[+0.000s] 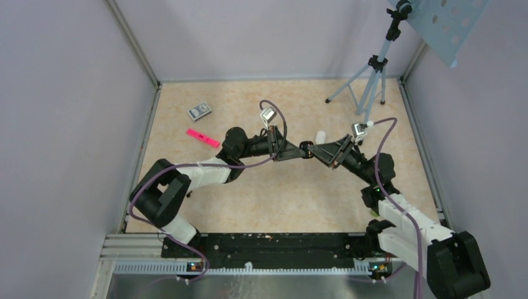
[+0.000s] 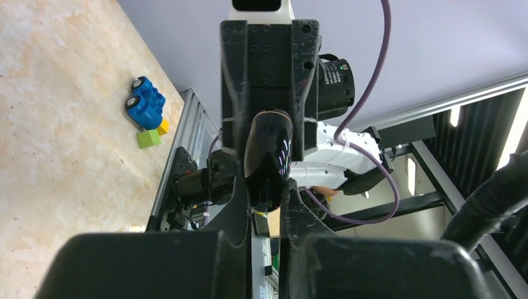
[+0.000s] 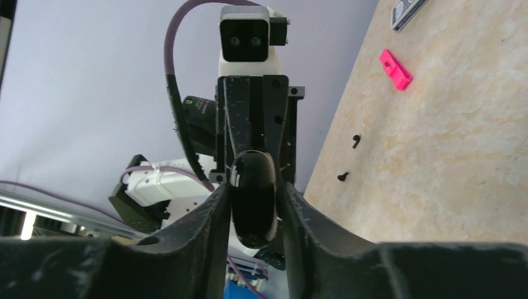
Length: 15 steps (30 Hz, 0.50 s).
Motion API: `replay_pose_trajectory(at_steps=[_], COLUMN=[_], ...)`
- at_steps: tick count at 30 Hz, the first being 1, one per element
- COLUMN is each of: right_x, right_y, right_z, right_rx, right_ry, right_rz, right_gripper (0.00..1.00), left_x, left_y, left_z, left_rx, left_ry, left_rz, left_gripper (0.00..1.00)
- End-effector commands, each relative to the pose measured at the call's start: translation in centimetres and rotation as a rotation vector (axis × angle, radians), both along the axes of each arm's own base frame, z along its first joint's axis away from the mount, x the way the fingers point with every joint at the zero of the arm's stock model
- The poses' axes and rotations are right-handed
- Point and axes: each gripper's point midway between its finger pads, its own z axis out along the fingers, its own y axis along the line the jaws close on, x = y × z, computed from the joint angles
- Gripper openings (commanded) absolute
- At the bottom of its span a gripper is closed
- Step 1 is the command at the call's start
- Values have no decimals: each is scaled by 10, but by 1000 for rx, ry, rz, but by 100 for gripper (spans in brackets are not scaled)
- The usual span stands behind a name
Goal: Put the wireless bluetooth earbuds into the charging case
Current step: Pass from the right arm to the left, then open the charging case to the charging case.
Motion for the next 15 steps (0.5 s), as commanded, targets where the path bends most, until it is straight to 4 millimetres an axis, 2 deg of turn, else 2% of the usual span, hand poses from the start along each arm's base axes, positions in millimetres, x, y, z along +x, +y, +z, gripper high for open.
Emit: replay_pose_trajectory(at_steps=[1,4,8,12,15], right_x=[-5,-5,-7,-8,-7], right_y=[-1,-5,-8,-10,-13], right_z=[-5,-10,-15,-14,-11], right_rx=[-27,-22,-1,12,18], right_ry=[1,21,36,34,28], right_rz=[-10,-31,-29,-33,-55], right_gripper=[41,51,56,56,52], left_x=[-6,-8,-10,-11,-11], left_y=[4,6,10,12,14], left_z=[43,41,43,45,44], left_rx=[-102,-102,-110,-117,-115], left_ry=[-145,-144,-147,-147,-146], left_rz=[6,9,14,14,19], left_gripper=[0,0,0,0,0])
